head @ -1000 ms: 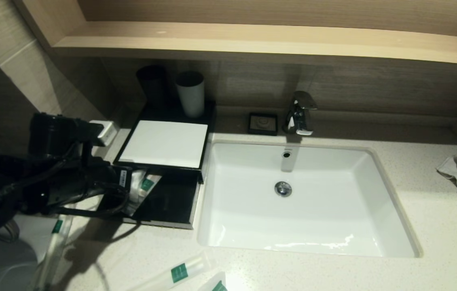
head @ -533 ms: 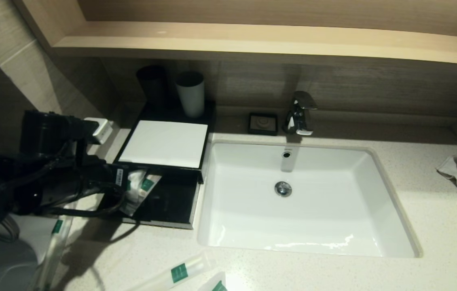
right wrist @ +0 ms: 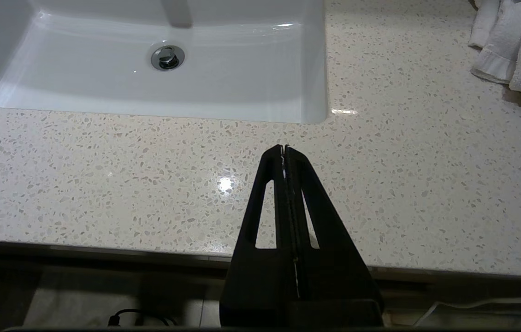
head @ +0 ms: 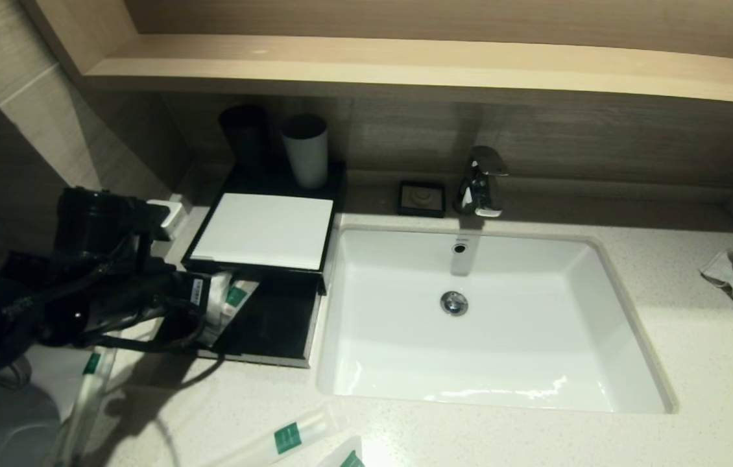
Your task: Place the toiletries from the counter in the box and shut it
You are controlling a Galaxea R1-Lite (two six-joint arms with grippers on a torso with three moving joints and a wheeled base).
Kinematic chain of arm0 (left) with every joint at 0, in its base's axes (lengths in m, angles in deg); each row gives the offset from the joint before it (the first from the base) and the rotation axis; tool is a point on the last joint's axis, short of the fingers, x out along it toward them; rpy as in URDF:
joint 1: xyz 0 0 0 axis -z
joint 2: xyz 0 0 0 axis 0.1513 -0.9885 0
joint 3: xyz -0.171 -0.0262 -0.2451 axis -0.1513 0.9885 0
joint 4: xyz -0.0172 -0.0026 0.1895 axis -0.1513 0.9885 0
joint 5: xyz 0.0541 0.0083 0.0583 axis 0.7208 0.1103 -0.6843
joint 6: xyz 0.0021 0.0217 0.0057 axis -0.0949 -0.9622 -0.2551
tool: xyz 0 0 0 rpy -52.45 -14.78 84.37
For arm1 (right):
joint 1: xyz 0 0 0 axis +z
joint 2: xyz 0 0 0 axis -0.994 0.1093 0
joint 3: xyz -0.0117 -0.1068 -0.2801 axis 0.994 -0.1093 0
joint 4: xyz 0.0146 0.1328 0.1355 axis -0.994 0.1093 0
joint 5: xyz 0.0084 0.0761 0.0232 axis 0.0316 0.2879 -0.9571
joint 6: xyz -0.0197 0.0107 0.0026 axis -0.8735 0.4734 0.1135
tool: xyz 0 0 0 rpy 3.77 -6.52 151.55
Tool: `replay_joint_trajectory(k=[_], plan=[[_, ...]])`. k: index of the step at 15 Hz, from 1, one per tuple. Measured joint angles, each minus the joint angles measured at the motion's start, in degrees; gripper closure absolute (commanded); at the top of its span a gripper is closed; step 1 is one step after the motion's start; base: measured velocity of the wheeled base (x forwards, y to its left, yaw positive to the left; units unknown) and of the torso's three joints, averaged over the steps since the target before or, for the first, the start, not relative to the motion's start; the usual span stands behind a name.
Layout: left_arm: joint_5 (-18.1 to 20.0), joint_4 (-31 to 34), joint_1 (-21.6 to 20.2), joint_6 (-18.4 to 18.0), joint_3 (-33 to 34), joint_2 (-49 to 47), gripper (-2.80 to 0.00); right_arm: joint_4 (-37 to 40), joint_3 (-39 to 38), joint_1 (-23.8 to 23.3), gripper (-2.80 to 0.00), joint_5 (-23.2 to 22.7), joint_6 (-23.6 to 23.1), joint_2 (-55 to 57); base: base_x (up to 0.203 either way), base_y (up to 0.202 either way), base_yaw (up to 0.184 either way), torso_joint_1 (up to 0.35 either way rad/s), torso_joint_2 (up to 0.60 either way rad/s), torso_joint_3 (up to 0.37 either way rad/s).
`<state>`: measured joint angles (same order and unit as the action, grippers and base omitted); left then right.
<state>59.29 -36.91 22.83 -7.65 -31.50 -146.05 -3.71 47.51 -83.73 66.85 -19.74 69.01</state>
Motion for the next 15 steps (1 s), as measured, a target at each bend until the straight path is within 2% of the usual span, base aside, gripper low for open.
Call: replay_joint_trajectory(k=[15], plan=[[-0.2, -0.5, 0.0, -0.1, -0.1, -4.7, 0.00, 0.0, 0.0, 0.0, 0.00, 0.0, 0.0, 0.0, 0.000, 0.000, 0.000, 0.000, 0.00, 0.000]])
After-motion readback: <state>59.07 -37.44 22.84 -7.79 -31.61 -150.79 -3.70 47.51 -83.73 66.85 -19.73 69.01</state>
